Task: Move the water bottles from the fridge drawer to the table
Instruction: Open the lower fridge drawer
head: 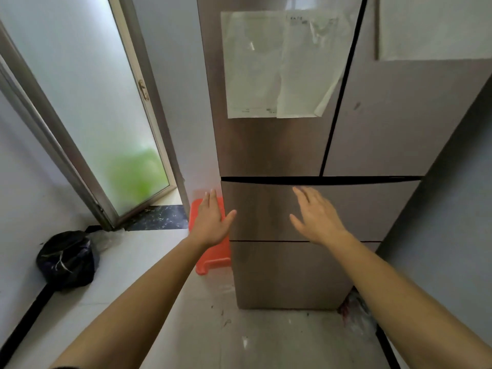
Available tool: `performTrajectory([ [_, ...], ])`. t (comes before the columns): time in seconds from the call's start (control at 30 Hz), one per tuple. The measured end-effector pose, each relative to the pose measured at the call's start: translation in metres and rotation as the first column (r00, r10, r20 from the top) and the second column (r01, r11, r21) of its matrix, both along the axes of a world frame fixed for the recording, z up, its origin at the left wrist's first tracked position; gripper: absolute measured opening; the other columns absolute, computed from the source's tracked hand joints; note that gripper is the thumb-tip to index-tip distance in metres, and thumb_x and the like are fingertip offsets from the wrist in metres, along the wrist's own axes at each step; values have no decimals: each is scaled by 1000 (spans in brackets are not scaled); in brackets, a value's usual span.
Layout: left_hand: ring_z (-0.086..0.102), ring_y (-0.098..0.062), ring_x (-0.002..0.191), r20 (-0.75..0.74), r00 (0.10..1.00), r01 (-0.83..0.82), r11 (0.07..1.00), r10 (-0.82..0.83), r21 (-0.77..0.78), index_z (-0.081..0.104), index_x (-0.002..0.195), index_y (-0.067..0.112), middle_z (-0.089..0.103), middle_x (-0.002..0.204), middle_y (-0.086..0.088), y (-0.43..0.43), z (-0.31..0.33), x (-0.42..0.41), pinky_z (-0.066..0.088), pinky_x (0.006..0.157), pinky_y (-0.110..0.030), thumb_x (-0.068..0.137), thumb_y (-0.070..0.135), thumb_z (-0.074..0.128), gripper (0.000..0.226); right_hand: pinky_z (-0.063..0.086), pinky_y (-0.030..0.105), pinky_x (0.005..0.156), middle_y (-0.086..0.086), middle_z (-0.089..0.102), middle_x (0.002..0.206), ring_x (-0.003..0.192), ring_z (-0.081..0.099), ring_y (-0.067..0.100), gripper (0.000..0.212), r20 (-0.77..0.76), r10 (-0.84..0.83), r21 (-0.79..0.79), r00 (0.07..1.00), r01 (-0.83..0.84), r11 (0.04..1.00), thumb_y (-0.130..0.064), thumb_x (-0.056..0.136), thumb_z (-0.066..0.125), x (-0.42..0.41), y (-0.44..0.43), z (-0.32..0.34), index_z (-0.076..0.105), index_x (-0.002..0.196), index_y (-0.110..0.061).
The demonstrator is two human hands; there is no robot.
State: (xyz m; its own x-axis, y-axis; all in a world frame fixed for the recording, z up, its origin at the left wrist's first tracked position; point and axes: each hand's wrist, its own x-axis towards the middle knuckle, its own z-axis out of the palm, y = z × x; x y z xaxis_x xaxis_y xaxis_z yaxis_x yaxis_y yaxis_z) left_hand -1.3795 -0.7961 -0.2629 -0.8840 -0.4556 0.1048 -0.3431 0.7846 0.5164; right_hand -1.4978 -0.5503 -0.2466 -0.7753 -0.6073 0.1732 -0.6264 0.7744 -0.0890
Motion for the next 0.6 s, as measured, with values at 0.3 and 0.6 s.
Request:
performTrajectory([
  [0.3, 29, -28, 145, -45, 995, 93, 967, -85, 236, 16, 154, 19, 29, 159, -6, -82, -34, -107, 29, 117, -47, 87, 73, 42, 90, 19, 45, 122, 13, 8, 164, 152, -6, 30, 80, 71, -99, 104, 993, 91, 990, -43, 99, 48, -55, -86, -33, 4, 159, -12],
  [0.6, 61, -27, 110, -123, 992, 72, 940, -32, 334, 37, 131, 24, 60, 126, -5, -87, -53, -129, 52, 95, -47, 95, 63, 37, 54, 12, 55, 121, 15, 11, 162, 148, -19, 41, 95, -27, -237, 274, 971, 235, 933, -46, 89, 53, -58, -109, -63, 1, 157, -5],
])
